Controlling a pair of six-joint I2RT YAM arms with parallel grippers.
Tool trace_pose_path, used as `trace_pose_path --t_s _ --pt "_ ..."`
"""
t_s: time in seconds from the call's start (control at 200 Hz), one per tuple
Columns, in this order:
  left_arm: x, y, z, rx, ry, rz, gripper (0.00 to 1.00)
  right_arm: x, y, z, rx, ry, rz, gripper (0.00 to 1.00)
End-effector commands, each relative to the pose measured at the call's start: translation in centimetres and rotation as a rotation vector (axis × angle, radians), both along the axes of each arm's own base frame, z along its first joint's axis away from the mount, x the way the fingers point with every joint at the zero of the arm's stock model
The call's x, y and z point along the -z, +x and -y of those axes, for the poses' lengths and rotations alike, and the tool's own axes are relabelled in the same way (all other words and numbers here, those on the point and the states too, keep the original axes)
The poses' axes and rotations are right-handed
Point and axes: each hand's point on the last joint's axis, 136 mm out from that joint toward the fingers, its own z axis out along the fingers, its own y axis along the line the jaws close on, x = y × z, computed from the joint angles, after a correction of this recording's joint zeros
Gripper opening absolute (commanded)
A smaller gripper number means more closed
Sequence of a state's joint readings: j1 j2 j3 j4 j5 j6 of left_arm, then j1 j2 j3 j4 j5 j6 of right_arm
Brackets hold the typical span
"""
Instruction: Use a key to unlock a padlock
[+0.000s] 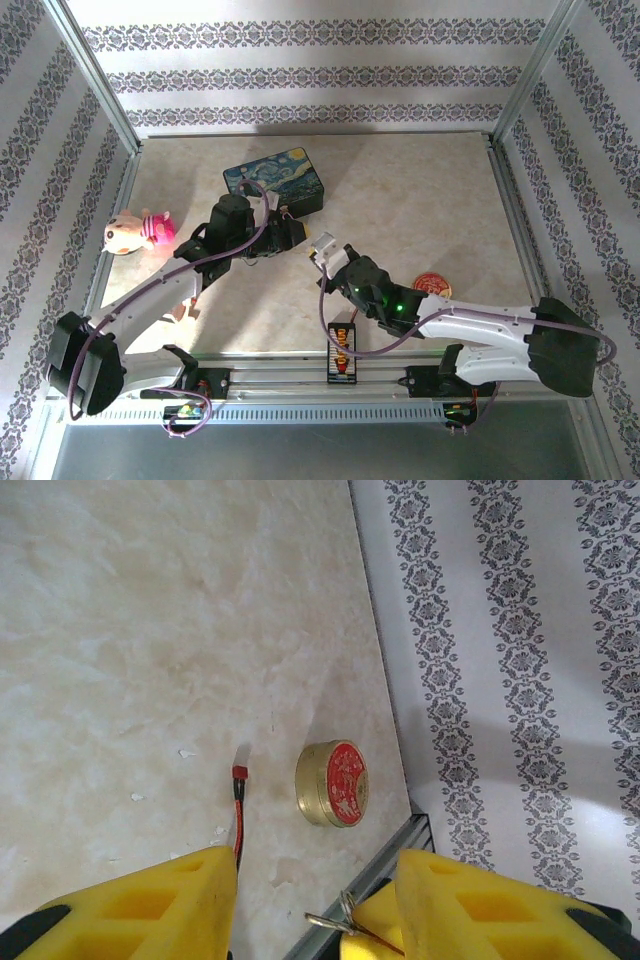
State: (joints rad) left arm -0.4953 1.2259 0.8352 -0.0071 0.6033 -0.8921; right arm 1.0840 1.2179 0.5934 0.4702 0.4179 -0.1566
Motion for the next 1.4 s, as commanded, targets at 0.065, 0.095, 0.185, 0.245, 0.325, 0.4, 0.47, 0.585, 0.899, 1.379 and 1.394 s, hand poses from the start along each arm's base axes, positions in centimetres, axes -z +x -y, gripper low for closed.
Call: trace_pose_path --t_s 0.065,0.095,0.185,0.245,0.325,0.4,0.47,0.585,0.899,1.379,1.394 --pt "0.0 0.2 -0.2 -0.005 -0.006 -0.01 0.45 -2.1 0.8 -0.5 0.054 -0.007 0.099 0.0" --pt "0.1 0.3 -0.2 -0.007 -0.003 -0.014 0.45 -2.0 0.7 -0.7 0.052 -0.01 0.105 0.0" --pt "0.6 0.4 0.0 -0.003 -0.005 -0.029 0.44 -2.0 0.7 -0.9 0.058 -0.025 0.123 0.0" --pt "0.7 0.5 0.2 0.002 -0.01 -0.037 0.41 -2.1 0.7 -1.1 0.061 -0.035 0.133 0.0" --pt "1.0 0.6 0.4 0.008 -0.008 -0.045 0.35 -2.0 0.7 -1.4 0.064 -0.05 0.143 0.0" --pt "1.3 0.7 0.3 0.003 0.005 -0.049 0.35 -1.9 0.8 -1.6 0.068 -0.065 0.151 0.0" --pt "1.5 0.7 0.3 0.004 0.013 -0.055 0.33 -1.8 0.8 -1.8 0.071 -0.074 0.158 0.0" --pt "1.5 0.7 0.4 0.008 0.008 -0.057 0.25 -1.5 0.9 -1.9 0.079 -0.087 0.167 0.0" --pt "1.5 0.8 0.3 -0.004 0.001 -0.045 0.0 -0.9 1.0 -2.4 0.089 -0.143 0.187 0.0" --pt "-1.4 0.5 -1.5 0.028 0.142 0.256 0.0 -0.7 -0.4 -1.8 -0.029 0.048 0.0 0.55" --pt "-1.6 0.5 -1.6 0.031 0.149 0.271 0.0 -0.9 -0.5 -1.7 -0.036 0.067 -0.013 0.56"
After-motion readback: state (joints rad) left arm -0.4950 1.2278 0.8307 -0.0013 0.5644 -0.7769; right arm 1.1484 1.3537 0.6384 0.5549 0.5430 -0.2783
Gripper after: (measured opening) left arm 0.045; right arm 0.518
